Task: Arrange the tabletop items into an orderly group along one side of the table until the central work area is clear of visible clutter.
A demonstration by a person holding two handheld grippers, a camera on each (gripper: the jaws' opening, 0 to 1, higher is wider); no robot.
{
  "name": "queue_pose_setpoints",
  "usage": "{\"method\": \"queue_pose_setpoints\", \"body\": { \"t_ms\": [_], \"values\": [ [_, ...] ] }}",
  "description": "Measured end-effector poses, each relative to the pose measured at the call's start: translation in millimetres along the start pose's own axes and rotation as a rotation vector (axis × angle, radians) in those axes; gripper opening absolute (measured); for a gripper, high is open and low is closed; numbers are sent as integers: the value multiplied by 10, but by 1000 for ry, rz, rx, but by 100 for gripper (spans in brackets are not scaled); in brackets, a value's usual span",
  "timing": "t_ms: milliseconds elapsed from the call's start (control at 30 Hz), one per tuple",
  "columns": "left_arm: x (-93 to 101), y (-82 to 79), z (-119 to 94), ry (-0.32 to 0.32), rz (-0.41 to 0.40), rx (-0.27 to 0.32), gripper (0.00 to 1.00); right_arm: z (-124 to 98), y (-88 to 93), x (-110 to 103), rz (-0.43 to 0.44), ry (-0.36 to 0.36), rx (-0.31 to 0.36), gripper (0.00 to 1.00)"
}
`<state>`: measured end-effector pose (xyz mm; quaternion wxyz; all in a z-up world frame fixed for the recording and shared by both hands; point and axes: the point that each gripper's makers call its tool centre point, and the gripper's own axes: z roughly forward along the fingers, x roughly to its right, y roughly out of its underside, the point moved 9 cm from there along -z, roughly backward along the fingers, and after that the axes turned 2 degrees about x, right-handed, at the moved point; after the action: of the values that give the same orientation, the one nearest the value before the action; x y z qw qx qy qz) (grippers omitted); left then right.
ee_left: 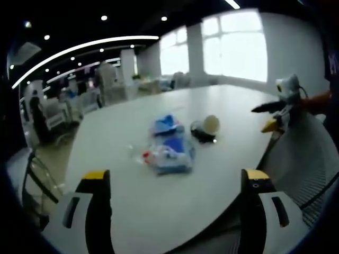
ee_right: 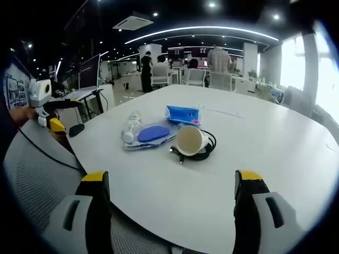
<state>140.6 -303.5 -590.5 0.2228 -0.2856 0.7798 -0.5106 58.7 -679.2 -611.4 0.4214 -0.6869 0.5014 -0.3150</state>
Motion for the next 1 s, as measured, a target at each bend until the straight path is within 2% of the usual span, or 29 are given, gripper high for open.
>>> {"method": "queue_pose_setpoints", "body": {
  "t_ms": [200, 500, 567, 1000],
  "values": [
    [-79, -67, 88, 25, 86, -46, 100, 2, -9, -4, -9, -4, 5, 98],
    [-179, -165, 231, 66, 140, -69, 100, 1, -13, 10, -2, 5, 9, 98],
    [-184, -184, 261, 82, 161, -82, 100, 0, -28, 12, -13, 9, 24, 98],
    [-277, -229, 515, 209, 294, -161, 98, 9, -16, 9, -14, 8, 7, 98]
  ]
}}
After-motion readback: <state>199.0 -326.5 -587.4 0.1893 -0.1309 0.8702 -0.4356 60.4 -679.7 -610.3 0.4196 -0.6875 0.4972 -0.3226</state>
